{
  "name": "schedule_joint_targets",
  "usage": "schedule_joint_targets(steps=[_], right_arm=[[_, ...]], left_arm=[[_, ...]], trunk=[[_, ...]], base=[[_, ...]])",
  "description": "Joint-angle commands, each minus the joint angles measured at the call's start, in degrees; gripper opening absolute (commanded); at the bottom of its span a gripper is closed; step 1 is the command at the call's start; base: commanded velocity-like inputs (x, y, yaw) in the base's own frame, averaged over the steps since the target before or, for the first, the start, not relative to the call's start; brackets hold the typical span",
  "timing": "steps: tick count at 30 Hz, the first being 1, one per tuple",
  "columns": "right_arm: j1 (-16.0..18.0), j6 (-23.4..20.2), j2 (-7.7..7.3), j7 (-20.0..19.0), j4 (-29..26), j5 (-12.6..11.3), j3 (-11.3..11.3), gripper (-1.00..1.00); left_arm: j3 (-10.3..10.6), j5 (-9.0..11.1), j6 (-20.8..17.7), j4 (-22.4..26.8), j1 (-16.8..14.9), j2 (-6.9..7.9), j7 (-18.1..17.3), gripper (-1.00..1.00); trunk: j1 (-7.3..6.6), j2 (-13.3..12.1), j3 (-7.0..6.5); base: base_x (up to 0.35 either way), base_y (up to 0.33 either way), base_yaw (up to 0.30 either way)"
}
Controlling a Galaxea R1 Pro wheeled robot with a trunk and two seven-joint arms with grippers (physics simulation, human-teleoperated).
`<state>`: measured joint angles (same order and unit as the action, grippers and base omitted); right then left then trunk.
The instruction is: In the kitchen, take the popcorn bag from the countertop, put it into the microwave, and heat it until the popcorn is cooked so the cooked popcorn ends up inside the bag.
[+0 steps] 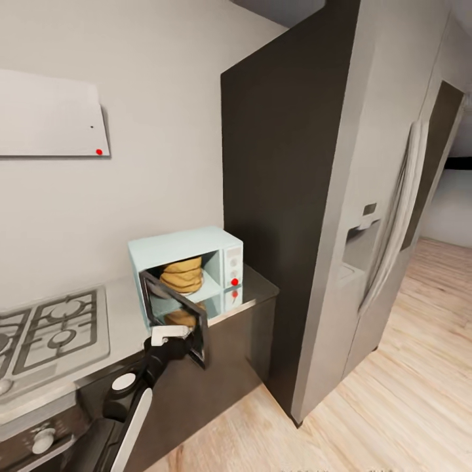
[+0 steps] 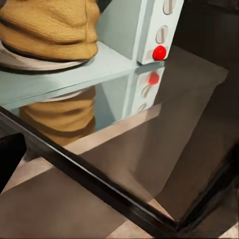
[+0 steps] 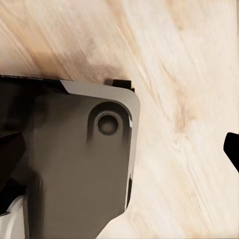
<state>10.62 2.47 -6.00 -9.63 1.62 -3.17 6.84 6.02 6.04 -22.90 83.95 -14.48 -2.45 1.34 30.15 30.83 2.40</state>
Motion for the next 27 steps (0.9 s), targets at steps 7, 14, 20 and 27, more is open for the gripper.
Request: schedule_joint_targets(steps=[7, 14, 20, 27], right_arm=[[0.10, 0.26, -0.08, -0.21, 0.16, -0.34, 0.40, 1.00], [0.10, 0.25, -0.07, -0.21, 0.17, -0.34, 0.45, 1.00], [0.10, 0.29, -0.12, -0.21, 0.19, -0.34, 0.46, 1.00], [0.10, 0.26, -0.15, -0.21, 0.17, -0.34, 0.46, 1.00]], left_arm=[[-0.03, 1.07, -0.30, 0.15, -0.02, 0.06, 0.06, 1.00], [0.03, 1.06, -0.30, 0.16, -0.02, 0.11, 0.07, 1.00], [-0.06, 0.99, -0.30, 0.08, -0.02, 0.16, 0.07, 1.00], [-0.04, 0.90, -0.30, 0.08, -0.02, -0.01, 0.08, 1.00]], trunk=[[0.03, 0.11, -0.02], [0.03, 0.11, -0.03], [0.03, 0.11, -0.03], [0.03, 0.11, -0.03]], base=[[0.000, 0.000, -0.275], [0.000, 0.000, -0.063], [0.168, 0.000, 0.000], [0.300, 0.000, 0.000]])
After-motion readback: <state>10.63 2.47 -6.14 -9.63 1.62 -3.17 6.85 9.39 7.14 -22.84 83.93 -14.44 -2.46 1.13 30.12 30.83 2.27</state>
